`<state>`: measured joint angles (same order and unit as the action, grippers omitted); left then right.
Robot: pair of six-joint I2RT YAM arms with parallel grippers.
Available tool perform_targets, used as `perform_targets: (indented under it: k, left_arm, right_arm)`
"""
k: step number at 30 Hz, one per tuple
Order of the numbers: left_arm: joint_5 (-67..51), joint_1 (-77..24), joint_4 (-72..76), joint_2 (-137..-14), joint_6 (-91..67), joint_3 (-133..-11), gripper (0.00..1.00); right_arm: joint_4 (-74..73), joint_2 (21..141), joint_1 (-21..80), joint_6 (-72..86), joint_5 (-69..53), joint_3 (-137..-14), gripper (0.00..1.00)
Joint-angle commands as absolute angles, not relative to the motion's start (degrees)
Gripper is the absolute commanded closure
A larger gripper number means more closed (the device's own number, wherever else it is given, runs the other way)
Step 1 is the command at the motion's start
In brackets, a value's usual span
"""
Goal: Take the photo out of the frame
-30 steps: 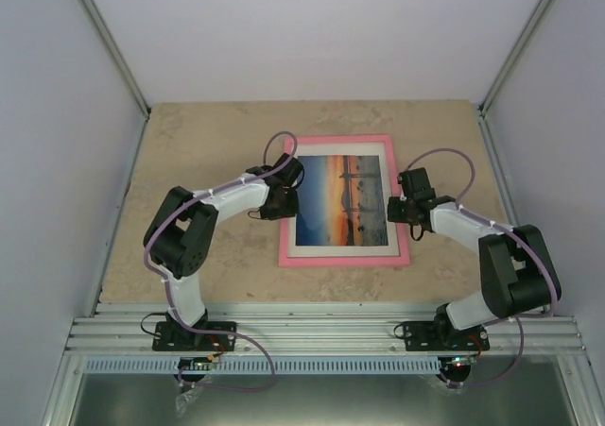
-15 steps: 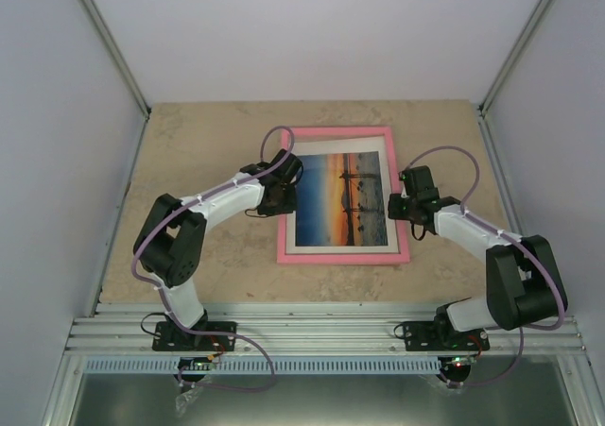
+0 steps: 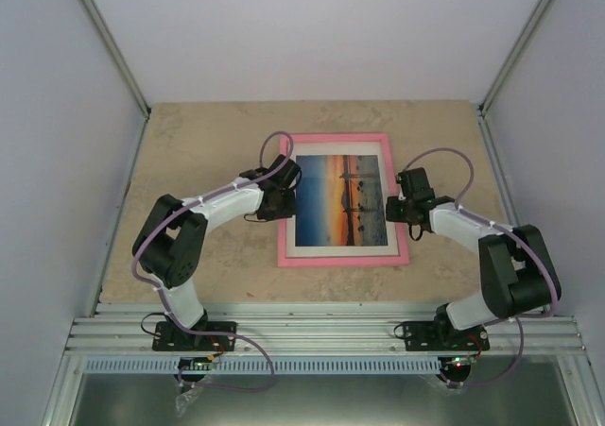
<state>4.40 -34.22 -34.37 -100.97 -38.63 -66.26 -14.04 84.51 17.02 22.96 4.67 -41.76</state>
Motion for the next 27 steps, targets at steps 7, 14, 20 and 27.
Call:
perform_targets:
  k: [7, 14, 20, 27]
  left_arm:
    - [2.0, -33.3, -25.5, -97.6, -39.9, -62.9, 0.97]
    - [3.5, -33.3, -23.9, -96.4, -38.7, -61.7, 0.99]
    - [2.1, -33.3, -20.5, -92.9, -37.3, -59.5, 1.0]
    - [2.1, -33.3, -19.6, -89.8, -35.7, -57.9, 1.0]
  right_arm:
    - [-10.8, 91.0, 16.3, 26.3, 8.8, -42.1, 0.88]
    - [-10.2, 93.1, 16.3, 26.6, 9.3, -42.0, 0.67]
    - [-10.5, 92.8, 16.3, 26.4, 9.9, -42.7, 0.5]
    - [-10.9, 94.4, 16.3, 27.0, 9.8, -43.2, 0.47]
